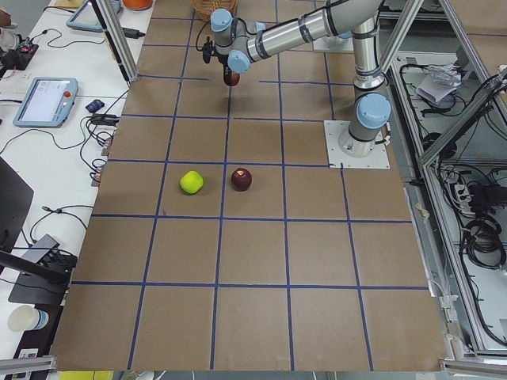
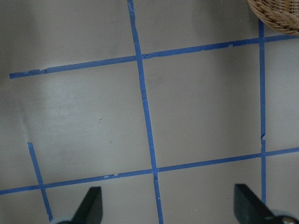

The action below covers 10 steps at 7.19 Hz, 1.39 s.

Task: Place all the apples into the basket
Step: 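Carry the red apple to the table center and open the left gripper, then grasp the centered red apple with right gripper while left grasps dark apple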

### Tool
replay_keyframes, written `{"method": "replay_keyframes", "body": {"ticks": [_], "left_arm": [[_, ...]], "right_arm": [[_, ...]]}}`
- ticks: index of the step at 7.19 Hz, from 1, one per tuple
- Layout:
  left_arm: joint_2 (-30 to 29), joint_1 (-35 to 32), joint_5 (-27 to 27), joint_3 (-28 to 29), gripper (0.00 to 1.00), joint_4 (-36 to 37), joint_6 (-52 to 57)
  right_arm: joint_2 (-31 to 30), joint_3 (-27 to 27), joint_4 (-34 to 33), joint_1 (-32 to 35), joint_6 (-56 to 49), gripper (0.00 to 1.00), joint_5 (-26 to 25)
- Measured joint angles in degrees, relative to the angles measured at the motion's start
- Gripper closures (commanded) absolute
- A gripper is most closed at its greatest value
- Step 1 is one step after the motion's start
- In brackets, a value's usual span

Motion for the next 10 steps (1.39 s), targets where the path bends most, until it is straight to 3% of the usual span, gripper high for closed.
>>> {"method": "replay_keyframes", "body": {"ticks": [1, 2, 5, 7, 8, 10], "left_arm": [[-2.3, -2.6, 0.1, 0.3, 0.79, 2.9, -3.8], [-3.8, -4.2, 0.6, 0.2, 0.01, 4.4, -6.6], [-3.7, -5.0, 1.6, 1.0, 0.0, 4.3, -9.8], [0.7, -3.7, 5.4, 3.1, 0.0, -1.6, -8.7], [3.5, -1.0, 7.0, 3.7, 0.0, -6.4, -5.0], [8.5, 11.1, 8.3, 3.4, 0.0, -16.6, 8.0]], "right_arm": [[0.0, 0.1, 0.0, 0.0, 0.0, 0.0, 0.0], [0.0, 0.1, 0.0, 0.0, 0.0, 0.0, 0.0], [0.1, 0.2, -0.2, -0.2, -0.1, 0.0, 0.0], [0.6, 0.2, -2.4, -0.2, 0.2, 0.0, 0.2], [1.5, 0.2, -4.2, -0.1, 0.6, 0.0, 0.5], [5.3, 0.2, -7.3, 1.1, 4.9, 0.0, 1.5]]}}
